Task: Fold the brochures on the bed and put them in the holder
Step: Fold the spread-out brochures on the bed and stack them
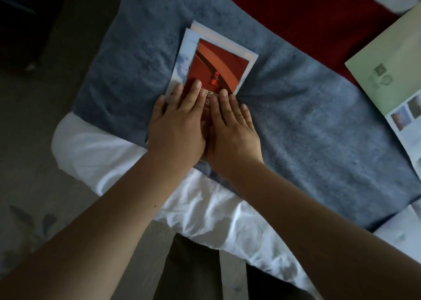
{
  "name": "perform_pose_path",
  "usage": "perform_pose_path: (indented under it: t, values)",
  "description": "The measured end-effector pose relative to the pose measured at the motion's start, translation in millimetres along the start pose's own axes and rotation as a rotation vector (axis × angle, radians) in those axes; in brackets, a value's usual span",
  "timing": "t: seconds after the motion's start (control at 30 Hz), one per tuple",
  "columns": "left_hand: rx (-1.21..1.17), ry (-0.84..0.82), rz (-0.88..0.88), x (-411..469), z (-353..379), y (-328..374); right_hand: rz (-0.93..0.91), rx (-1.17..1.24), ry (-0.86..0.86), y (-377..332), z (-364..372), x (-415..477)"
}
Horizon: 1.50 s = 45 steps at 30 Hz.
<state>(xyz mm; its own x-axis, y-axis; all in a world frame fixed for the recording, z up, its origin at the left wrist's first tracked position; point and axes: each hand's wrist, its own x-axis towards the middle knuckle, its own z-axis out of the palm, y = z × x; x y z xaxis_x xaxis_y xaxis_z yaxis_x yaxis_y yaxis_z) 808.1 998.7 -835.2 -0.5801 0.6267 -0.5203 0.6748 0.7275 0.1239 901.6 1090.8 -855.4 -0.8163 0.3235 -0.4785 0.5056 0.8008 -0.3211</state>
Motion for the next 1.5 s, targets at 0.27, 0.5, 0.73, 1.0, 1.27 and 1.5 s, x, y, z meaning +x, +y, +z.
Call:
perform_pose_path:
  t: [0.27, 0.5, 0.73, 1.0, 1.27, 1.5]
  values:
    - [0.204, 0.008, -0.107, -1, -21, 63, -0.188, 0.118, 0.043, 46, -23, -22]
    - [0.032, 0.135, 0.044, -14, 3, 117, -0.116, 0.053, 0.201, 129, -18, -80]
    - [0.016, 0.154, 0.269, 12, 4, 219, 0.232, -0.001, 0.322, 232, -49, -127]
    - [0.088, 0.208, 0.439, 48, -4, 315, 0.299, 0.154, 0.163, 317, -58, -164]
    - [0.176, 0.115, 0.391, 56, 13, 331, 0.149, 0.176, 0.101, 334, -40, -201]
    - [0.157, 0.107, 0.509, -1, 66, 349, 0.053, 0.159, 0.238, 344, -20, -251]
